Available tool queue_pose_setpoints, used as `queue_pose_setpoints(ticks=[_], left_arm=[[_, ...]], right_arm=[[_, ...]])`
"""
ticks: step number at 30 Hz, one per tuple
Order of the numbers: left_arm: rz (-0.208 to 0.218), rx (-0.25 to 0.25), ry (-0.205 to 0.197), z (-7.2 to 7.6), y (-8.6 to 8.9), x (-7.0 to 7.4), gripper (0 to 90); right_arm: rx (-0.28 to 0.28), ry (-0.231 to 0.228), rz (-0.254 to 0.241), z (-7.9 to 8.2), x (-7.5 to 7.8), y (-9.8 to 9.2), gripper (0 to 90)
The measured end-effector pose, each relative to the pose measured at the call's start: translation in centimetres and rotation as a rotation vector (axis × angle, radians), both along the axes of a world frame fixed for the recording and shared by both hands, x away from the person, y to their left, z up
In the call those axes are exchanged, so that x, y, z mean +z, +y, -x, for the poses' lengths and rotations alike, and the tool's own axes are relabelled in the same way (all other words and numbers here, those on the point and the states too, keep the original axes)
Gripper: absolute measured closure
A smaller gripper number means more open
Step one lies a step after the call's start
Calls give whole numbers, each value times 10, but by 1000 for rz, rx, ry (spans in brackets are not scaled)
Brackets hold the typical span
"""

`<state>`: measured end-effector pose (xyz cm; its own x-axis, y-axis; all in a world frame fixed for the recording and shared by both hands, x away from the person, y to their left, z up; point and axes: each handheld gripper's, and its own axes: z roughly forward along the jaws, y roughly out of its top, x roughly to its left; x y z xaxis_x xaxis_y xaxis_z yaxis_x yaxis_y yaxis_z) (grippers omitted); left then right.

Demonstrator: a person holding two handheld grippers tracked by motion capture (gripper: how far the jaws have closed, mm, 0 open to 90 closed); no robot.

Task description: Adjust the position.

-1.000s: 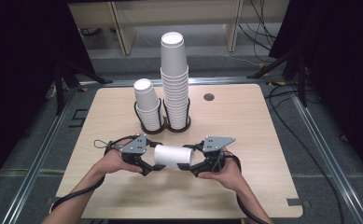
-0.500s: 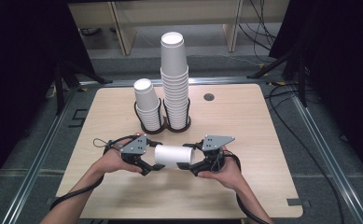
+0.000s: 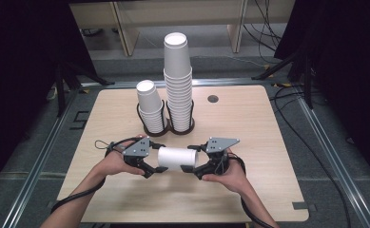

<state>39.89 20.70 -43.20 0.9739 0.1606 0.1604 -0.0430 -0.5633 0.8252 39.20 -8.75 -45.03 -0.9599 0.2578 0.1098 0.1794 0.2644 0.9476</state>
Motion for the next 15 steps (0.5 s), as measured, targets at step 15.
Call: queue_pose_setpoints(ticks=[15], left_arm=[[-42, -11, -7, -1, -1, 5, 227]], right_arm=[[-17, 10, 5, 0, 1, 0, 155]])
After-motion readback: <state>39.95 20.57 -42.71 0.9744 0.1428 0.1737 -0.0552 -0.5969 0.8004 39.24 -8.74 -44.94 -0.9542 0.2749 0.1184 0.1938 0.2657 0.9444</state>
